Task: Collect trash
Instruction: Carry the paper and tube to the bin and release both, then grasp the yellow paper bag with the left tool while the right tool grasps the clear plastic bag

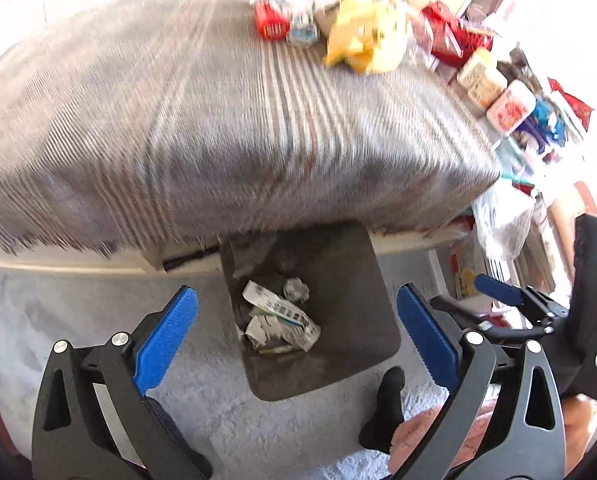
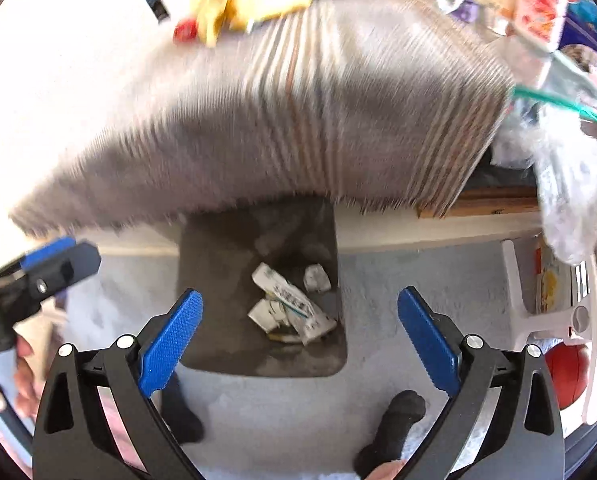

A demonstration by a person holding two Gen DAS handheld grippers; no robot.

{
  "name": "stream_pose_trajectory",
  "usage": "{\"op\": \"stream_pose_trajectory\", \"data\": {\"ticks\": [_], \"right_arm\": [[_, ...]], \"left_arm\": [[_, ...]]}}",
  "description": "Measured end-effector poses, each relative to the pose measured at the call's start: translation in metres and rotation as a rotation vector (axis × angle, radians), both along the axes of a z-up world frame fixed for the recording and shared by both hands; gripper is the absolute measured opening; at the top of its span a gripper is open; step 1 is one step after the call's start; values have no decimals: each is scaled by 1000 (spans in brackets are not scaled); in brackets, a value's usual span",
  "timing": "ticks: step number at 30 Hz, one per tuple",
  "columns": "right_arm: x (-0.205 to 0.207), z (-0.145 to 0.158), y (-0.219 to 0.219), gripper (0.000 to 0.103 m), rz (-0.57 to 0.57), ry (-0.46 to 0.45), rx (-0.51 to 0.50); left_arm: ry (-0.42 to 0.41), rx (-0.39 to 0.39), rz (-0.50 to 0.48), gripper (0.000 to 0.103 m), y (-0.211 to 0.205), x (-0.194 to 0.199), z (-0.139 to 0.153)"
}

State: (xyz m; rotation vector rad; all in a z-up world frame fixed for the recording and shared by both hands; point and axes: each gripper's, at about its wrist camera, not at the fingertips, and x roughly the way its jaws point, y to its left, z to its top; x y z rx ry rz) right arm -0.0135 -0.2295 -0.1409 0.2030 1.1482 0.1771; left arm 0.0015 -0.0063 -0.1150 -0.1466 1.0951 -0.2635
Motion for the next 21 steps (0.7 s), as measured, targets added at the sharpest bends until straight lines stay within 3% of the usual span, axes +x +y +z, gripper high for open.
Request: {"op": "stream_pose_trajectory", "data": {"ticks": [10, 21], "right_arm": [[49, 84, -32, 99, -80, -134, -13], [137, 121, -51, 99, -115, -190, -14]], "left_arm": [[-92, 41, -20, 95, 3, 44, 64], [-102, 73, -52, 95, -29, 118, 71]]}}
